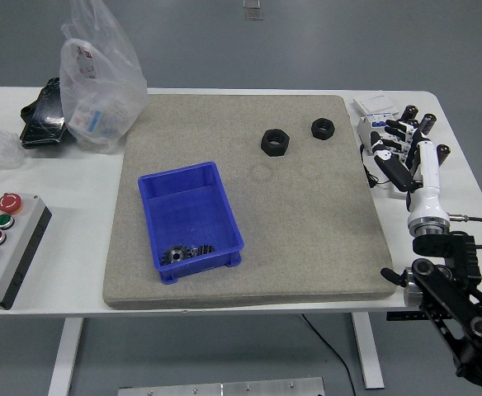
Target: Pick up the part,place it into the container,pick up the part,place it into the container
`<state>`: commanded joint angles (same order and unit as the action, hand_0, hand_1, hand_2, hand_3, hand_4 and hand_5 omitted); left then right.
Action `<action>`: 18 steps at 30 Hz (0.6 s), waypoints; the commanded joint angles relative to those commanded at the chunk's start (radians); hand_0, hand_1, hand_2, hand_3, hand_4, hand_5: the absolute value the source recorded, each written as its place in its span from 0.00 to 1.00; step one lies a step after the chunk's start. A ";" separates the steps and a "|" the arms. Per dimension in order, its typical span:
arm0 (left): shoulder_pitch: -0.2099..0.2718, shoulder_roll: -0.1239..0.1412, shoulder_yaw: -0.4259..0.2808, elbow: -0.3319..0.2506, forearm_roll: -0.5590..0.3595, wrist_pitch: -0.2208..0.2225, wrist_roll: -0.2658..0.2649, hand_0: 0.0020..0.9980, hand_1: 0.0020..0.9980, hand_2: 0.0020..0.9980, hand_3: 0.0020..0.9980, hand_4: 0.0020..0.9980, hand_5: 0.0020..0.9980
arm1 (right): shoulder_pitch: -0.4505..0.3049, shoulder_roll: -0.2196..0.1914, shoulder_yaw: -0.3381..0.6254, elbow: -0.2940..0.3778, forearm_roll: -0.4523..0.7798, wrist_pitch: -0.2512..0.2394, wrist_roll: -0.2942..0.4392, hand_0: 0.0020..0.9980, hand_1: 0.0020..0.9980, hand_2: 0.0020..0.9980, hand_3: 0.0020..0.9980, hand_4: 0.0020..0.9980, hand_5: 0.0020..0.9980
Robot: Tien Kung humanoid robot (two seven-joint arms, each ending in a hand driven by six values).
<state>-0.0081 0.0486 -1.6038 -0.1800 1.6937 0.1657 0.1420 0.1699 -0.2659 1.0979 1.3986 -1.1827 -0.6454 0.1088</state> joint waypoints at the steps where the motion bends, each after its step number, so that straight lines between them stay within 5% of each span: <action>1: 0.004 -0.002 -0.006 0.000 0.013 0.005 0.014 0.63 0.53 0.54 0.62 0.71 0.41 | -0.005 -0.001 0.000 0.000 -0.002 0.000 -0.003 0.60 0.67 0.73 0.70 0.70 0.33; 5: 0.027 -0.008 0.004 0.000 0.013 0.015 0.038 0.63 0.54 0.54 0.62 0.71 0.40 | -0.026 -0.004 -0.002 0.006 -0.003 0.000 -0.007 0.60 0.67 0.72 0.69 0.69 0.35; 10: 0.059 -0.010 0.069 0.000 -0.066 0.019 -0.003 0.63 0.54 0.54 0.62 0.71 0.40 | -0.048 0.011 0.029 0.018 -0.038 0.000 -0.022 0.60 0.67 0.72 0.69 0.69 0.35; 18: 0.050 -0.016 0.071 0.000 -0.046 0.035 -0.016 0.62 0.53 0.54 0.62 0.71 0.40 | -0.052 0.012 0.058 0.040 -0.160 0.000 -0.118 0.60 0.66 0.72 0.69 0.67 0.34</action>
<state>0.0423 0.0327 -1.5326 -0.1800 1.6478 0.2009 0.1265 0.1176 -0.2534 1.1554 1.4382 -1.3427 -0.6454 -0.0092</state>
